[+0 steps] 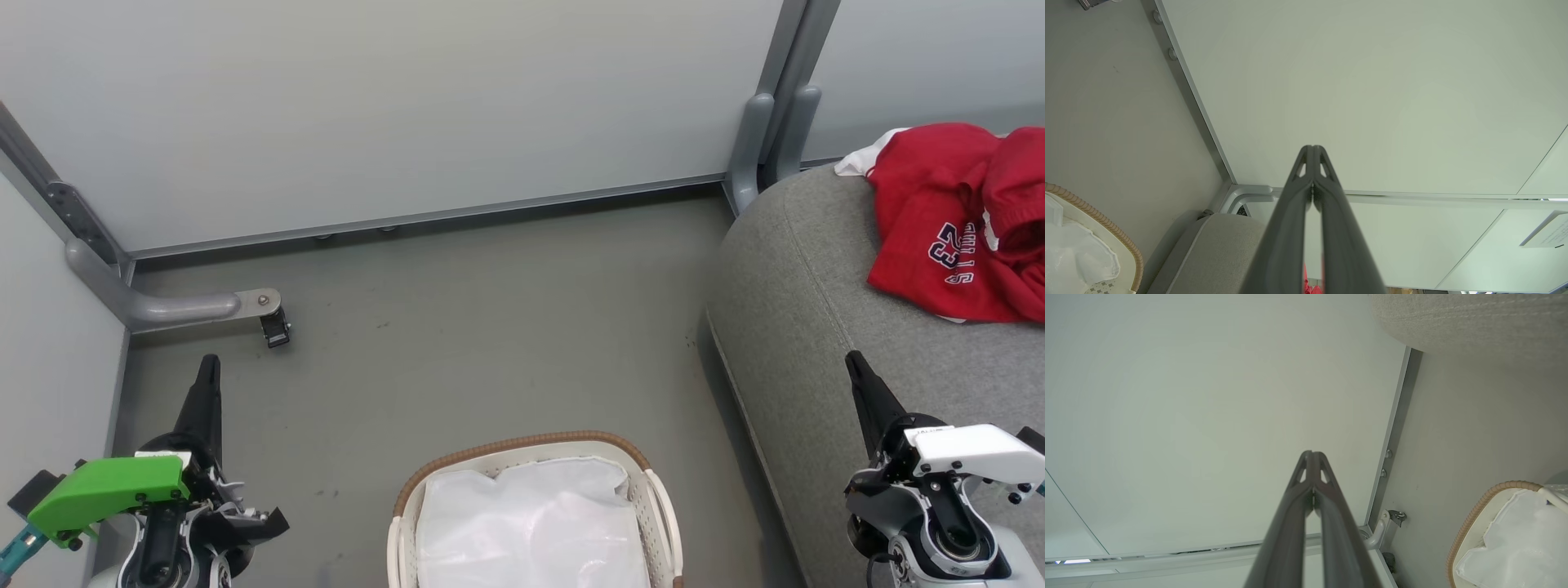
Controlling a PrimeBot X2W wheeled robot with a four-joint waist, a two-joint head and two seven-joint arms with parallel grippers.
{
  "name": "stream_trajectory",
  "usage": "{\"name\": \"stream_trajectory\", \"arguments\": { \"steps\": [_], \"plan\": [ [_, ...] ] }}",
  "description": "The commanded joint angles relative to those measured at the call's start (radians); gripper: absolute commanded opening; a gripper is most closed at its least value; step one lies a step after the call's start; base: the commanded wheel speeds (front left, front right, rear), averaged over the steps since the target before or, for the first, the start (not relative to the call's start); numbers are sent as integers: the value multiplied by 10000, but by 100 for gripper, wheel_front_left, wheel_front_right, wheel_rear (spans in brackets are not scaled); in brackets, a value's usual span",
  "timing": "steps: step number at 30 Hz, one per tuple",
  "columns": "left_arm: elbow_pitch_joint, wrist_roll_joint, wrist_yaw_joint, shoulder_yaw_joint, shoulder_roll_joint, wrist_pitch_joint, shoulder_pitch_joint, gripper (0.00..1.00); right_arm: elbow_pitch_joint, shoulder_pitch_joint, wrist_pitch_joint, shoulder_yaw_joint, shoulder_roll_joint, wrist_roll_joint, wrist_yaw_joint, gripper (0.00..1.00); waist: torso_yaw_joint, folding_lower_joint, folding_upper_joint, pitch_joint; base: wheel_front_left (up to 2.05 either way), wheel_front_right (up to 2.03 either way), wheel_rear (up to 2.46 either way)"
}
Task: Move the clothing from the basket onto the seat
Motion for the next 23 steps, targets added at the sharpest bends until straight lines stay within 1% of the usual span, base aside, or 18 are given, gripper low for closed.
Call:
{"name": "stream_trajectory", "arguments": {
  "steps": [1, 23],
  "plan": [
    [-25, -13, 2, 16, 0, 37, -107, 0, -34, -36, -48, 20, -71, 87, 0, 0, 1, 0, 0, 0, 0, 0, 0],
    [-27, -13, 2, 16, -1, 37, -105, 0, -56, -7, -201, 236, -218, 271, 0, 0, 1, 0, 0, 1, 0, 0, 0]
  ]
}}
